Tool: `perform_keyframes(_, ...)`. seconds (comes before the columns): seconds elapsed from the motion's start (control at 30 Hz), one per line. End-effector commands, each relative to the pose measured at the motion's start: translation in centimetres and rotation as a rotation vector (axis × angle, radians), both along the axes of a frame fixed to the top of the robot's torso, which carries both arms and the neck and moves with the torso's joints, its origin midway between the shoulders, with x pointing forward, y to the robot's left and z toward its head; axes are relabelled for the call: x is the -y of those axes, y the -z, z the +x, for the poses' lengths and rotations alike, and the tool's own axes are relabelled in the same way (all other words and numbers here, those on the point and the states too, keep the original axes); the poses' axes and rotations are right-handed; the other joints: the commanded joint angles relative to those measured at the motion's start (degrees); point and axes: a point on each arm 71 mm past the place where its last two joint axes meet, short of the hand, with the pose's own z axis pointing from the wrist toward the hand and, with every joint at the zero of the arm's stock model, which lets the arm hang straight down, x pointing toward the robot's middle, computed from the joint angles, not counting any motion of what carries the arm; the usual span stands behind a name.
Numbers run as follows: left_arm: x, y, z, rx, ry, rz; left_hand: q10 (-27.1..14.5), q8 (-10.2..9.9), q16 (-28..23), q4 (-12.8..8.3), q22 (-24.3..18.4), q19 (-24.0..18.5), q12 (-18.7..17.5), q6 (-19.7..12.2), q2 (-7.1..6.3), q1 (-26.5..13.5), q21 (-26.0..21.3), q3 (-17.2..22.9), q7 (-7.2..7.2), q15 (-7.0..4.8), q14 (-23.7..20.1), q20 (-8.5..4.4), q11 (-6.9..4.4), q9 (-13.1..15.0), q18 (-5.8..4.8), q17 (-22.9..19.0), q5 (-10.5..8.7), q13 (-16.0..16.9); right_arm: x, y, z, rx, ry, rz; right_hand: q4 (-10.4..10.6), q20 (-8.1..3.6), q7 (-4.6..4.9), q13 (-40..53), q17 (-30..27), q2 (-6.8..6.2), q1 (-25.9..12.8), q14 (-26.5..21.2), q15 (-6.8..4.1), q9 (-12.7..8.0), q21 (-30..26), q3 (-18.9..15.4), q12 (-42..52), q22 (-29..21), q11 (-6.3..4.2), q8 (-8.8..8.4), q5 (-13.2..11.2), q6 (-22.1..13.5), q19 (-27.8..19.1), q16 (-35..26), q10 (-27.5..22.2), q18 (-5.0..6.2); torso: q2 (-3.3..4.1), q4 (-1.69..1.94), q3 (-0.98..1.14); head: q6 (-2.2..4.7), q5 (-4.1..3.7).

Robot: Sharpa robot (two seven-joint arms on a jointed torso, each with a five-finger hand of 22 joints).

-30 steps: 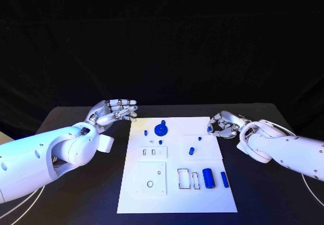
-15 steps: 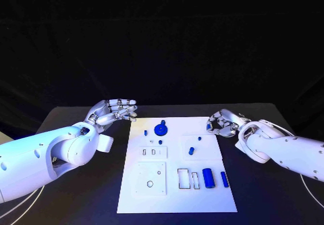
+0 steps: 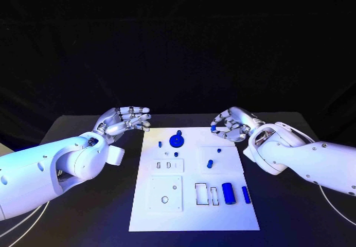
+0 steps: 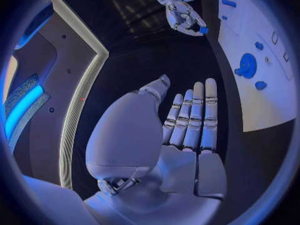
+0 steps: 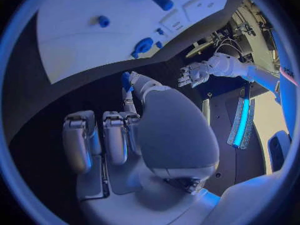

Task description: Assemble the parts on the task board

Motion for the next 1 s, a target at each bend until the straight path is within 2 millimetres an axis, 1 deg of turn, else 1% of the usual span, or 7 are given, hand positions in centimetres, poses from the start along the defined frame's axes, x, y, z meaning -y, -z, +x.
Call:
perform_keyframes(0.03, 0.4, -0.1, -0.1, 0.007, 0.032, 0.002, 0.75, 0.22, 1.24, 0.43, 0.3, 0.27, 0.85, -0.27, -0.11, -0.53, 0.7, 0.11, 2.31, -0.19, 0.58, -0.16, -0.2, -0.02, 0.6, 0.61, -0.18, 0.3, -1.7, 0.0, -0.6, -0.018, 0.032, -0.014, 0.15, -0.18, -0.01, 15.09, 14.52, -0.01, -0.97, 5.84, -0.08, 1.41, 0.3, 0.33, 0.23, 15.08, -0.09, 1.0, 0.15, -0.31, 5.99, 0.21, 5.96, -0.39, -0.13, 0.02, -0.06, -0.31, 0.46)
perform_keyframes(0.27, 0.8, 0.0, 0.0, 0.003, 0.04, 0.011, 0.95, 0.54, 3.9, 0.84, 1.02, 0.62, 1.99, -0.06, -0.46, -0.8, 2.15, 0.68, 2.12, -0.52, 0.81, -0.49, -0.46, 0.08, 0.59, 1.91, -0.19, 0.67, -7.5, 0.6, -2.5, -0.049, -0.029, -0.029, 0.34, -0.2, -0.13, 15.09, 14.21, -0.25, -1.79, 5.77, -0.14, 1.65, 0.3, 0.4, 0.23, 15.08, -0.19, 1.36, -0.18, -0.25, 5.99, 0.11, 5.96, -0.39, -0.24, 0.16, -0.27, -0.81, 0.72)
perform_keyframes(0.37, 1.0, 0.1, 0.1, 0.002, 0.042, 0.015, 0.92, 0.67, 4.76, 0.98, 1.26, 0.7, 2.29, 0.0, -0.58, -0.88, 2.63, 0.87, 2.08, -0.61, 0.85, -0.58, -0.51, 0.12, 0.59, 2.32, -0.19, 0.75, -9.0, 1.3, -3.1, -0.067, -0.05, -0.036, 0.37, -0.2, -0.14, 15.09, 14.11, -0.26, -1.87, 5.75, -0.14, 1.67, 0.3, 0.41, 0.23, 15.08, -0.19, 1.38, -0.25, -0.28, 5.99, 0.08, 5.96, -0.39, -0.35, 0.28, -0.43, -1.04, 0.75)
perform_keyframes(0.43, 1.0, 0.1, 0.1, 0.002, 0.042, 0.021, 0.91, 0.69, 4.98, 1.01, 1.32, 0.72, 2.36, 0.01, -0.61, -0.9, 2.75, 0.92, 2.07, -0.63, 0.84, -0.6, -0.53, 0.13, 0.59, 2.42, -0.19, 0.77, -9.8, 1.9, -3.4, -0.077, -0.063, -0.044, 0.37, -0.2, -0.14, 15.09, 14.11, -0.26, -1.87, 5.75, -0.14, 1.67, 0.3, 0.41, 0.23, 15.08, -0.19, 1.38, -0.25, -0.28, 5.99, 0.08, 5.96, -0.39, -0.25, 0.13, -0.37, -1.16, 0.91)
perform_keyframes(0.5, 1.0, 0.1, 0.1, 0.003, 0.041, 0.028, 0.88, 0.82, 5.89, 1.24, 1.57, 0.82, 2.66, 0.06, -0.81, -1.14, 3.25, 1.01, 2.04, -0.7, 0.9, -0.68, -0.57, 0.16, 0.59, 2.82, -0.19, 0.86, -10.5, 2.4, -3.7, -0.077, -0.076, -0.058, 0.39, -0.22, -0.15, 15.09, 14.12, -0.33, -2.02, 5.75, -0.16, 1.7, 0.3, 0.43, 0.23, 15.08, -0.2, 1.41, -0.41, -0.37, 5.99, 0.08, 5.96, -0.39, -0.16, -0.05, -0.25, -1.24, 0.99)
perform_keyframes(0.6, 1.1, 0.2, 0.2, 0.002, 0.038, 0.037, 0.87, 0.93, 6.71, 1.48, 1.77, 0.95, 2.95, 0.08, -1.0, -1.42, 3.68, 1.05, 1.99, -0.79, 0.97, -0.75, -0.63, 0.2, 0.6, 3.16, -0.18, 0.95, -11.5, 3.5, -4.1, -0.074, -0.091, -0.089, 0.25, -0.23, -0.18, 15.09, 14.12, -0.57, -2.03, 5.75, -0.18, 1.75, 0.3, 0.45, 0.23, 15.08, -0.23, 1.46, -0.52, -0.43, 5.99, 0.08, 5.96, -0.39, -0.23, -0.14, -0.26, -1.51, 1.19)
perform_keyframes(1.0, 1.2, 0.2, 0.1, -0.001, 0.047, 0.041, 0.75, 1.0, 7.41, 1.56, 1.96, 1.15, 3.13, 0.06, -1.05, -1.42, 4.09, 1.23, 1.95, -0.87, 1.01, -0.84, -0.67, 0.21, 0.63, 3.44, -0.16, 1.0, -13.1, 6.4, -5.4, -0.1, -0.119, -0.136, 0.22, -0.26, -0.17, 15.09, 14.11, -0.86, -2.27, 5.75, -0.2, 1.81, 0.3, 0.42, 0.23, 15.08, -0.24, 1.54, -0.46, -0.49, 5.99, 0.08, 5.96, -0.39, -0.1, 0.1, -0.24, -2.02, 1.44)
